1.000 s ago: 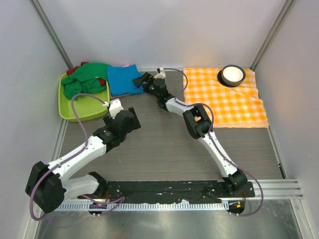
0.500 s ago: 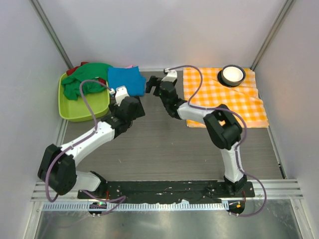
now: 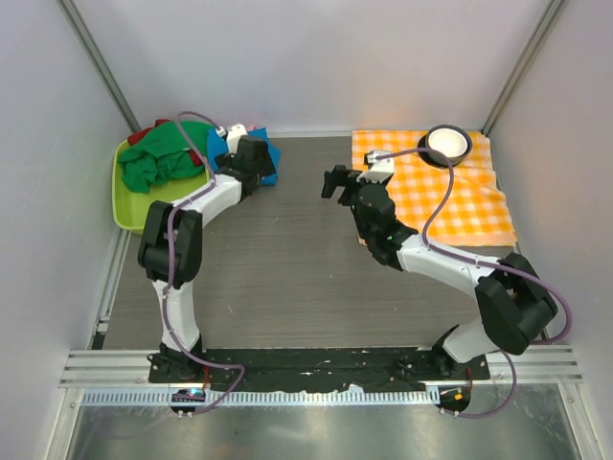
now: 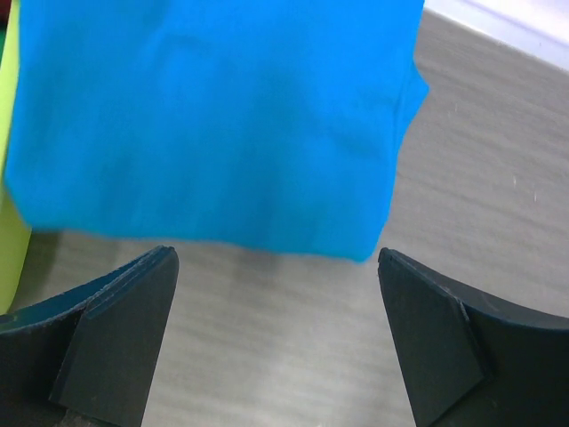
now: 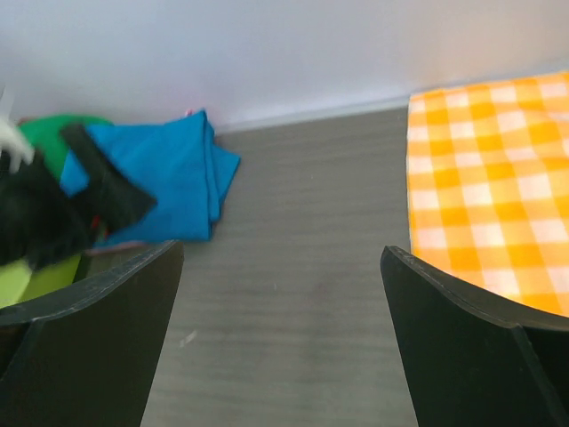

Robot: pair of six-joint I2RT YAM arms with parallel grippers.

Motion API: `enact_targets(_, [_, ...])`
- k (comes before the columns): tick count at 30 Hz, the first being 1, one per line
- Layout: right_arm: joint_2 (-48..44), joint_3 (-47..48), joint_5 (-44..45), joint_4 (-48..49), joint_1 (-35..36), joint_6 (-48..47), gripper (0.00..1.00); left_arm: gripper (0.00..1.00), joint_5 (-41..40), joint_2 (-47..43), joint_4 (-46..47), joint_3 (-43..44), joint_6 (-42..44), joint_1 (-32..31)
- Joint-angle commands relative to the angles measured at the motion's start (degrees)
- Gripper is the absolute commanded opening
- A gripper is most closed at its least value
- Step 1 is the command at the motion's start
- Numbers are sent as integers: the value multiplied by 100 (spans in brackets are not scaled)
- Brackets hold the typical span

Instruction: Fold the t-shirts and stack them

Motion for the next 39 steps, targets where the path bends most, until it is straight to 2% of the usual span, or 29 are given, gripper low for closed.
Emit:
enact_targets(1, [-544,-594,-263,79,331,241,99,100,-75,751,-150,1429,478,120])
enact_targets(7, [-422,-745,-624,-17,463,584,100,100,-145,1895,-712,3563,793,269])
enact_targets(11, [-273,-815,-597,-35,498,619,100,100,-162,2721,-1223,4391,689,374])
enact_targets(14, [-228,-850,-702,-17,507,601,100,100,-119,2924,-1425,4570,514,515])
enact_targets(25, [-52,-815,-967,-34,507,689,100,100,-66,2995,-1653,4402,302,919])
enact_targets(32, [-26,-727,-958,-202,525,777,100,100,259,3689,-2760,5176,65,1034])
enact_targets(39, [-289,-771,-888,-333,525,935,100,100,768,3944,-3192,5369,-216,1051])
